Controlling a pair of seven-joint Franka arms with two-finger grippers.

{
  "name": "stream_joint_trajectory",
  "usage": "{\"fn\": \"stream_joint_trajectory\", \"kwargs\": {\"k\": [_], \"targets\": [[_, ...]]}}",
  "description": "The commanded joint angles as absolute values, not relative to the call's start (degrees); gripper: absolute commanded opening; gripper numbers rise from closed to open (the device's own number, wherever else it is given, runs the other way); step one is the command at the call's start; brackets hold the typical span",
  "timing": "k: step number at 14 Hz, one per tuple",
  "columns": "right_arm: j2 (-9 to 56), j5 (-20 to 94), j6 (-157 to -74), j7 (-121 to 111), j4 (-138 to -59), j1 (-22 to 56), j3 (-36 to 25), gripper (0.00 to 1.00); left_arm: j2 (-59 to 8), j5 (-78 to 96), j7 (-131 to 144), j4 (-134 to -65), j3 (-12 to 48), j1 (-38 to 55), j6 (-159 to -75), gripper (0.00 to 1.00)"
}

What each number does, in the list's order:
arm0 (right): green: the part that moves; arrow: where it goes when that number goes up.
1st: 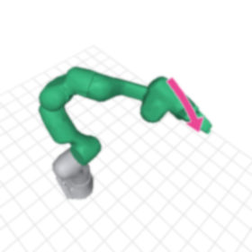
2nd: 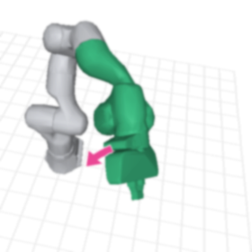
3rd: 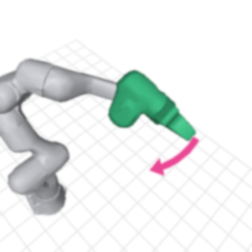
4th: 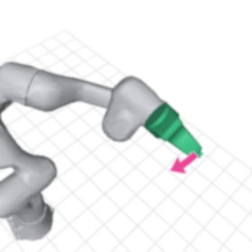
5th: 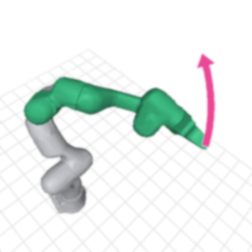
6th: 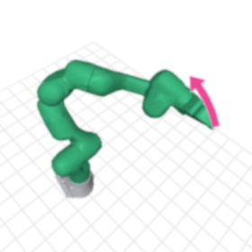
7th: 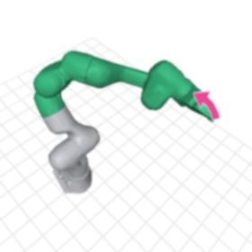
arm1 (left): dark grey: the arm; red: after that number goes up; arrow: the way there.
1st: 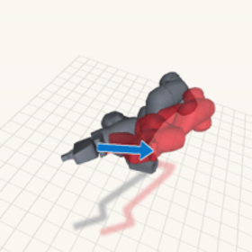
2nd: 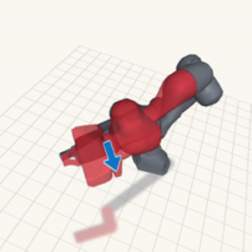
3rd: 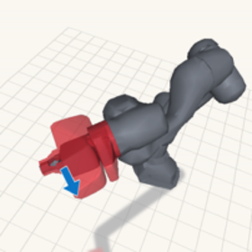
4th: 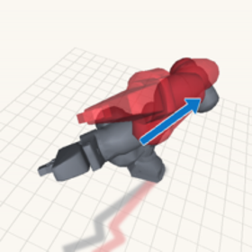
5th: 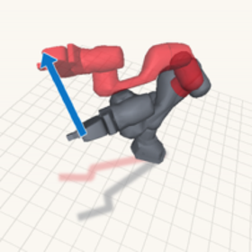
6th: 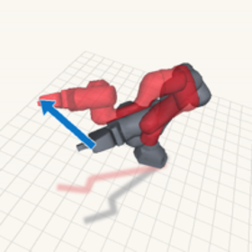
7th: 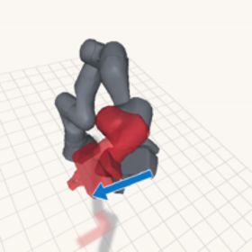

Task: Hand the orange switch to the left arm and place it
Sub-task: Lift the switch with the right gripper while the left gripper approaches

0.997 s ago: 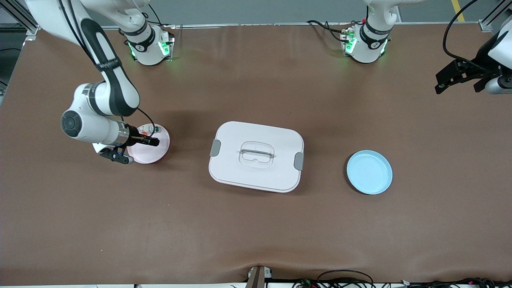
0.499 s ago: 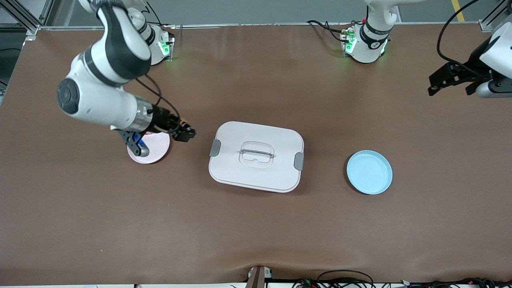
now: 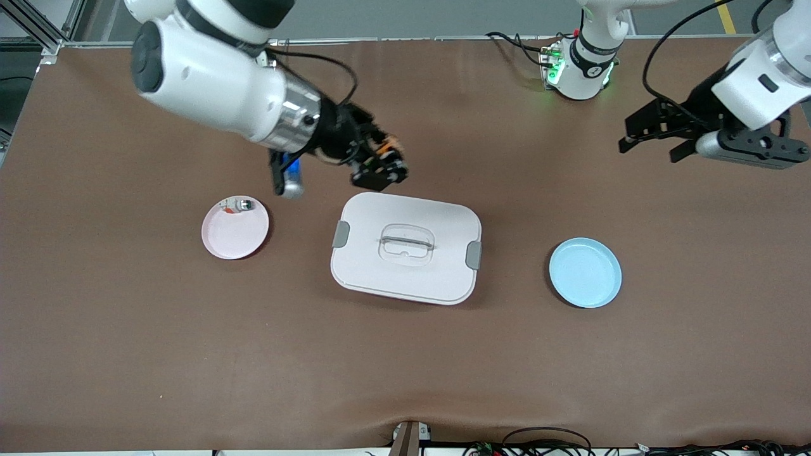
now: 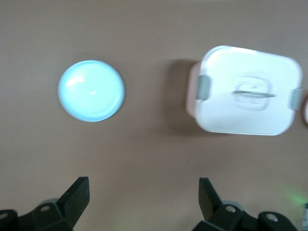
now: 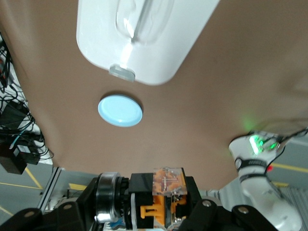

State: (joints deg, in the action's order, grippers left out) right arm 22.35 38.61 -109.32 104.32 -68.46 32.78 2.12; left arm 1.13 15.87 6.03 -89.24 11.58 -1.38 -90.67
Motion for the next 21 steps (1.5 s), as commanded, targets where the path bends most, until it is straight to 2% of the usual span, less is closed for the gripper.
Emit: {"fn": "stream_joint_trajectory", "kwargs": {"k": [1, 4, 6, 10, 11, 17, 21], "targets": [[30.75, 39.2, -113.44, 112.66, -58.02, 38.12, 1.14, 0.0, 0.97, 21.08, 5.37, -88.86, 12.04, -1.58, -91.85, 1.0], [38.03, 35.7, -120.31, 123.1, -50.92, 45.42, -1.31, 0.0, 1.06, 22.67, 5.27, -88.86, 15.2, -1.85, -95.79, 1.0], [40.68, 35.68, -123.37, 124.8, -47.91, 45.88, -1.23, 0.0, 0.53, 26.7, 4.66, -89.03, 15.55, -1.41, -97.64, 1.0], [41.31, 35.68, -125.07, 125.07, -47.9, 45.79, -0.88, 0.0, -1.22, 29.61, 0.89, -89.73, 16.26, -1.14, -97.91, 1.0], [41.31, 35.68, -124.98, 125.07, -47.99, 45.7, -0.88, 0.0, -1.75, 31.45, 0.88, -89.82, 16.26, -1.06, -97.91, 0.93], [41.4, 35.77, -125.51, 125.07, -47.9, 45.53, -0.7, 0.0, -4.48, 35.77, -0.18, -89.74, 16.7, 0.17, -103.35, 0.91], [41.4, 35.77, -126.12, 125.07, -47.81, 45.44, -0.88, 0.0, -4.92, 36.47, -0.09, -90.7, 16.7, 1.4, -103.8, 0.87]]}}
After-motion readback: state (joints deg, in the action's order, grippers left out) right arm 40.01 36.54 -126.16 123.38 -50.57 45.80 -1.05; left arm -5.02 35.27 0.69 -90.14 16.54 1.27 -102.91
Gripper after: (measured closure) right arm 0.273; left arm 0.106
